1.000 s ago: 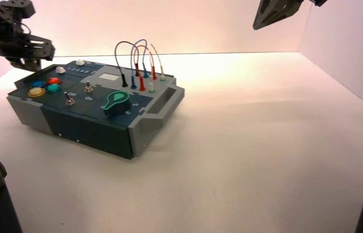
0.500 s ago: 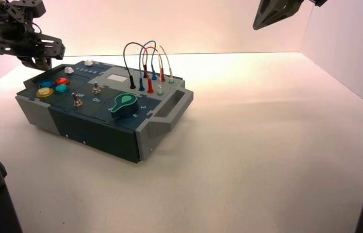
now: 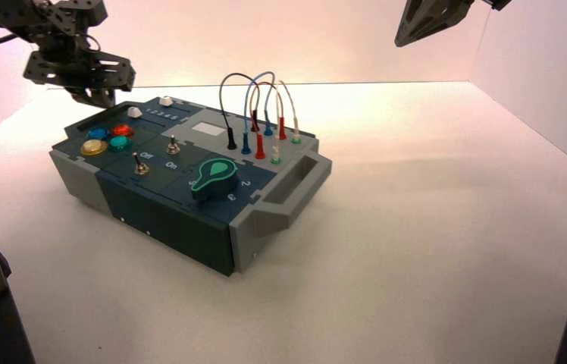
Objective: Move the box to the right.
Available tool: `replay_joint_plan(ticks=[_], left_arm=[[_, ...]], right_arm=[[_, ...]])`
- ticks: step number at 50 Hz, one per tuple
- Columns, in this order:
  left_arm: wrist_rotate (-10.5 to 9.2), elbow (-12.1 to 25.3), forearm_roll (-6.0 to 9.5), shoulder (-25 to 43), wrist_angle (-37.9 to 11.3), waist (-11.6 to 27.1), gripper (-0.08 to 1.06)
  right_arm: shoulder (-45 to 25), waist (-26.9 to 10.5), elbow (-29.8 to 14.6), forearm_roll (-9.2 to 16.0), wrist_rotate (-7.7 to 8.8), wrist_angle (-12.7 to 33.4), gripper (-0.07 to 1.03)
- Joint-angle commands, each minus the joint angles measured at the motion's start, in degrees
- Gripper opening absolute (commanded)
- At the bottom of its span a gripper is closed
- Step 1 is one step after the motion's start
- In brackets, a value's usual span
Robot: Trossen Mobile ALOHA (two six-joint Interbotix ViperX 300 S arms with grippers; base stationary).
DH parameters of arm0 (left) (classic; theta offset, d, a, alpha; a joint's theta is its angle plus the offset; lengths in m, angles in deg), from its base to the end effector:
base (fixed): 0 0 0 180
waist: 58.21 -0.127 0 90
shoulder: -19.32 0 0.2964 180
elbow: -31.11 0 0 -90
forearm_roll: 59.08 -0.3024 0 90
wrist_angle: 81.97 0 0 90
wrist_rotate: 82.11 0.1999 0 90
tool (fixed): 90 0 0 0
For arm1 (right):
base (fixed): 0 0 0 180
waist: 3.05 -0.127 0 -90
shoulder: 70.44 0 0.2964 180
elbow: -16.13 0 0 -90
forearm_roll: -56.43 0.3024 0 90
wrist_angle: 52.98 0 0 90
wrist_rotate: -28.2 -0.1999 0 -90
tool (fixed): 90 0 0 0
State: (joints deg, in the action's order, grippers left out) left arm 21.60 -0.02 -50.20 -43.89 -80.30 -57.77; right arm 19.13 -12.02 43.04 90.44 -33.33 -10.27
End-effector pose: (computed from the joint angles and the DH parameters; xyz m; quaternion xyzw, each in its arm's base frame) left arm 0.4052 -0.0022 -0.0309 0.0401 0.4711 -0.0213 0.8809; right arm 0.3336 0.1294 0.1172 0.0472 0.5277 0.2373 0.8143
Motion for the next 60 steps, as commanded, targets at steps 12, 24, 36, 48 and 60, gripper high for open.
replay_joint_plan(ticks=[12, 24, 36, 48, 60], left_arm=[[-0.79, -1.05, 0.09, -1.58, -0.7, 3.34, -0.03], [-0.7, -1.05, 0.09, -1.67, -0.7, 3.34, -0.03], [-0.53, -0.88, 0.0, -1.58, -0.26, 3.25, -0.03], [-0.44, -0.26, -0.09, -1.14, 0.62, 0.79, -0.03], [0.0, 0.0, -0.26, -1.14, 0.62, -1.05, -0.03]], right_arm=[[0.79, -1.41, -1.67, 1.67, 0.26, 3.87, -0.02], [-4.66, -8.96, -2.37, 1.67, 0.35, 5.45, -0.02], [-6.42, -10.81, -1.14, 3.08, 0.26, 5.36, -0.02], [-5.36, -12.3, 1.67, 5.62, 0.26, 4.48, -0.02], [-6.33, -17.14, 2.46, 9.32, 0.26, 1.85, -0.02]])
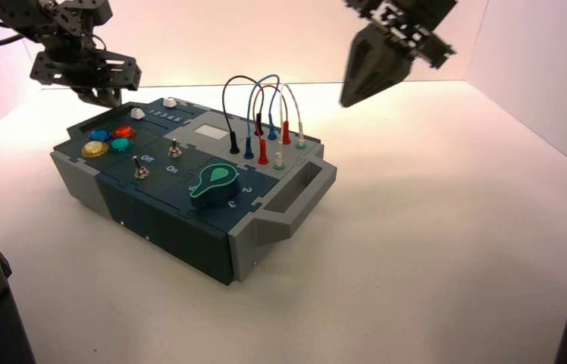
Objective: Move the box to the right.
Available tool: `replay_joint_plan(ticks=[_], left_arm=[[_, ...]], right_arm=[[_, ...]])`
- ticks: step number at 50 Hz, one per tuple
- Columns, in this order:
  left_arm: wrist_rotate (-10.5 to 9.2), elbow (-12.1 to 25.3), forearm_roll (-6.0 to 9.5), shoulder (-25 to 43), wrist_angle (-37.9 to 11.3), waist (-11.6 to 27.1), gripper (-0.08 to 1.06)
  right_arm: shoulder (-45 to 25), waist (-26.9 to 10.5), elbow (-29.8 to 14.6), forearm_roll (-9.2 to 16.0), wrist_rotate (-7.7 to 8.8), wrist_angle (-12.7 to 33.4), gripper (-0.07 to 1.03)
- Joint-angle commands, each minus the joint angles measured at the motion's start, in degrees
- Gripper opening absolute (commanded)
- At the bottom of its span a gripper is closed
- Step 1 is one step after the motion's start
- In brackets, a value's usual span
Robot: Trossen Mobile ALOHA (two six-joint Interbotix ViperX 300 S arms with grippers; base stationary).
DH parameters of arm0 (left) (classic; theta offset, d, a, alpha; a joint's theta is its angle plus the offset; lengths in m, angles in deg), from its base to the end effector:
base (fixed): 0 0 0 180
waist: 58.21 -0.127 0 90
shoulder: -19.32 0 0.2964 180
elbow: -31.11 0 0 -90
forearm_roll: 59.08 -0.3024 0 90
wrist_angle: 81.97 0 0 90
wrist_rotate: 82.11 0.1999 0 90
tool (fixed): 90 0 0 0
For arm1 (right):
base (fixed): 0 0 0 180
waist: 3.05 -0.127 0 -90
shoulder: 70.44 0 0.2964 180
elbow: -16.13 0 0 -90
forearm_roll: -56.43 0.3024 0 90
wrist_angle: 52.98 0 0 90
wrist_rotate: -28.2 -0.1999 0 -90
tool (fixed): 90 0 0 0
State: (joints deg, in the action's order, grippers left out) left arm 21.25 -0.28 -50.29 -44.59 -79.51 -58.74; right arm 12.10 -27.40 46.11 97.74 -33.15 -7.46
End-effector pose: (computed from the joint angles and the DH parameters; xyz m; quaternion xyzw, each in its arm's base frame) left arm 0.4074 0.0051 -0.0256 0.0348 0.4620 -0.0115 0.8861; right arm 0.2570 0.2196 0.0668 0.0384 0.6163 0.3350 0.7116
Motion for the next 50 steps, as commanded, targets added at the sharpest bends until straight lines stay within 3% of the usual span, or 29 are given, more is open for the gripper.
replay_joint_plan(ticks=[1, 12, 16, 25, 50], left_arm=[[0.26, 0.26, -0.18, -0.44, -0.18, -0.09, -0.03], [0.26, 0.35, -0.18, -0.26, -0.18, -1.05, -0.03], [0.26, 0.62, -0.18, 0.0, -0.18, -1.85, -0.03], [0.26, 0.97, -0.18, 0.44, -0.18, -2.02, -0.03], [0.26, 0.97, -0.18, 1.23, -0.26, -2.37, -0.03]], right_arm=[[0.62, -1.93, -0.7, 2.2, 0.09, -1.05, -0.02], [-0.62, -5.62, 0.35, 5.19, 0.09, -3.87, -0.02], [-2.37, -9.14, 2.11, 7.29, 0.09, -7.12, -0.02], [-3.52, -11.43, 3.6, 9.05, 0.09, -9.32, -0.02], [-3.87, -12.57, 6.42, 9.14, 0.09, -12.57, -0.02]])
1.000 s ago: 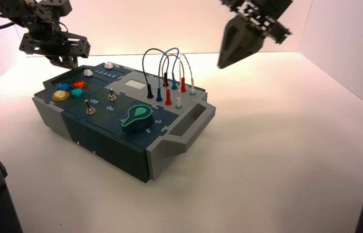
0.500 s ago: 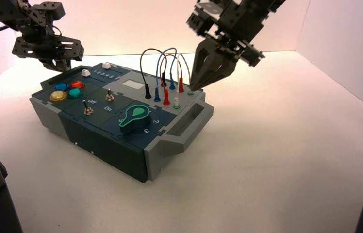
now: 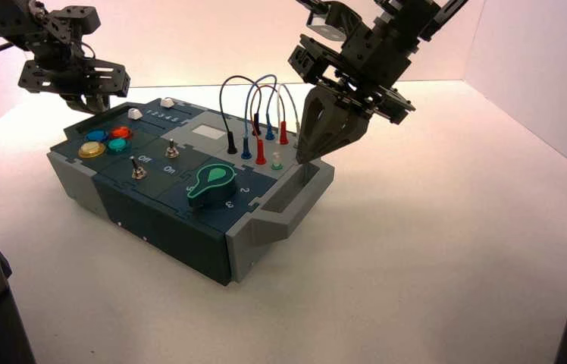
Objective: Move the box to the right.
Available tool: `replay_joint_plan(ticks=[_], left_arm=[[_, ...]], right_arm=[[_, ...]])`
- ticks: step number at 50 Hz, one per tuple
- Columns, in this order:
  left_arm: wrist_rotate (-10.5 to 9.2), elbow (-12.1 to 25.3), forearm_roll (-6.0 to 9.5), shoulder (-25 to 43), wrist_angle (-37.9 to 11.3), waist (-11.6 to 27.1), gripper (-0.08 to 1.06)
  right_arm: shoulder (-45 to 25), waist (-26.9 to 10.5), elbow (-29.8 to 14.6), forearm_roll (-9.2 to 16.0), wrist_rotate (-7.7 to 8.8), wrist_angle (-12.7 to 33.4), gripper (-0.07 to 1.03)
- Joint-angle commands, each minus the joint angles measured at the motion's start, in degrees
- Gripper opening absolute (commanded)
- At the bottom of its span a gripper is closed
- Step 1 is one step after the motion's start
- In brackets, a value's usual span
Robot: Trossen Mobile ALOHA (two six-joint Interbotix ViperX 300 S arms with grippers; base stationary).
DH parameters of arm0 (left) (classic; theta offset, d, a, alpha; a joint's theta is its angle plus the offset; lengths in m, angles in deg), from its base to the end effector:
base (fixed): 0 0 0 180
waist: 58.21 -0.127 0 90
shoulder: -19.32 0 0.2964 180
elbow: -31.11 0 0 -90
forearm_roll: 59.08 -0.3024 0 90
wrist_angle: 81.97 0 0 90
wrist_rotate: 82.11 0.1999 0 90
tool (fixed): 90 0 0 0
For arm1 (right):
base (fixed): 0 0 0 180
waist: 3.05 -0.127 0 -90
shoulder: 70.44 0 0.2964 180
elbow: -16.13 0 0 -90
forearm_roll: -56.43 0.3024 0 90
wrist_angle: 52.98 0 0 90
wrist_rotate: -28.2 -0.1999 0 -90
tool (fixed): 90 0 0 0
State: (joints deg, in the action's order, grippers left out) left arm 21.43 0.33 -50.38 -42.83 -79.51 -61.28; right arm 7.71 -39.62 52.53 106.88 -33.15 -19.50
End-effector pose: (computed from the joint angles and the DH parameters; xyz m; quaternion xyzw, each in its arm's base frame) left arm 0.4064 0.0231 -0.0352 0.0262 0.4716 0.0066 0.8814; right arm 0.2070 0.2595 0.0203 0.0439 0.6328 0.3294 0.6994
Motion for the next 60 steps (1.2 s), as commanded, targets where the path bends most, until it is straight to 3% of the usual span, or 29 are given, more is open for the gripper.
replay_joint_plan(ticks=[1, 27, 47, 60], left_arm=[[0.09, 0.35, -0.09, -0.62, -0.26, 0.18, -0.03], [0.09, 0.09, -0.09, -0.97, -0.53, 0.18, -0.03], [-0.44, 0.35, 0.18, -4.13, -1.41, 0.44, -0.03], [-1.05, 0.88, 0.26, -5.63, -1.67, 1.93, -0.03]], right_arm=[[0.35, -0.26, 0.18, 0.0, 0.09, -0.79, -0.02], [-2.72, -0.18, -1.05, -2.29, 0.26, -2.9, -0.02], [-2.72, 3.34, -2.72, -6.5, 0.09, -3.08, -0.02], [-2.55, 4.04, -4.39, -7.47, 0.0, -2.2, -0.02]])
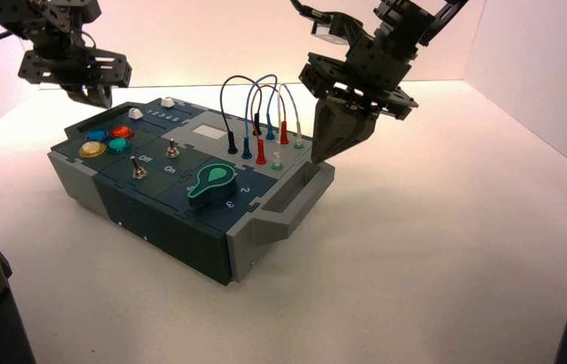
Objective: Move the box to the right.
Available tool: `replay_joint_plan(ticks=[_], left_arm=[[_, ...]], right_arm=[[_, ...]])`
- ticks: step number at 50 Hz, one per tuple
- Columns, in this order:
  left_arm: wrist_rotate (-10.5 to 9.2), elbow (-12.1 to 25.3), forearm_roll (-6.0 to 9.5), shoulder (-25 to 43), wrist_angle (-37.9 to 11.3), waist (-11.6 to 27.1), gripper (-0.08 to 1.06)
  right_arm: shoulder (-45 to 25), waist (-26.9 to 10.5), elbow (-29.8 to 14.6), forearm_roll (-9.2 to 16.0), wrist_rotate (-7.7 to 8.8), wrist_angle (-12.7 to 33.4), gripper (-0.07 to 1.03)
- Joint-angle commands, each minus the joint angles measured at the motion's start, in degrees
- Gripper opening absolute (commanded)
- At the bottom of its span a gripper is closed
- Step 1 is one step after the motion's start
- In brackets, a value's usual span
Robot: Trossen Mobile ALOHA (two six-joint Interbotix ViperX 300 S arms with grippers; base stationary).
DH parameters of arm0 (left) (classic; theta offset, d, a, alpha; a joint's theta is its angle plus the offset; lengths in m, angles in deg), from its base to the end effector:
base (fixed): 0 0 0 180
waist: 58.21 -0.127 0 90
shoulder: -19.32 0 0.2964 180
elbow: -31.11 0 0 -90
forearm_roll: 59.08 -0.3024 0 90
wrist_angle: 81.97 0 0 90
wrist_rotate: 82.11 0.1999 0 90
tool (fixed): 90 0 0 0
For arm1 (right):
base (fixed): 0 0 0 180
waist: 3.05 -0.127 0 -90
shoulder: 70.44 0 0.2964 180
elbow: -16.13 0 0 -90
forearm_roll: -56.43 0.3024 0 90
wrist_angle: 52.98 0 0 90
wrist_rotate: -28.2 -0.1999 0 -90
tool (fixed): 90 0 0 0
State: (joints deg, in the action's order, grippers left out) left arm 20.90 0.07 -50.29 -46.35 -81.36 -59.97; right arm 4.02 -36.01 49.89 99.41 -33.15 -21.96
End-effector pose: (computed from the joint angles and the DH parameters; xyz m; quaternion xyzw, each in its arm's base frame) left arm 0.4091 0.0129 -0.0150 0.0260 0.4601 -0.0026 0.8875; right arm 0.2397 0.2391 0.0043 -0.0017 0.6209 0.3092 0.7204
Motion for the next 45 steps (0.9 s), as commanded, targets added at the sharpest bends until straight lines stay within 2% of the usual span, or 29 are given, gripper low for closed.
replay_joint_plan(ticks=[1, 13, 34, 45], left_arm=[[-0.53, 1.14, 0.26, -2.11, 0.18, 0.62, -0.03], [-0.44, 1.05, 0.26, -1.14, 0.09, 0.35, -0.03], [0.44, 1.14, -0.09, 1.32, 0.18, -3.34, -0.03], [0.97, 1.93, -0.18, 3.25, 0.35, -3.6, -0.03]], right_arm=[[1.14, 0.44, -1.76, 0.0, 0.0, 0.35, -0.02], [1.14, 0.26, -2.02, 0.44, -0.09, 0.79, -0.02], [2.81, -1.14, -1.05, 1.23, -0.35, 2.29, -0.02], [0.62, -2.11, -0.44, 1.41, -0.44, 2.02, -0.02]])
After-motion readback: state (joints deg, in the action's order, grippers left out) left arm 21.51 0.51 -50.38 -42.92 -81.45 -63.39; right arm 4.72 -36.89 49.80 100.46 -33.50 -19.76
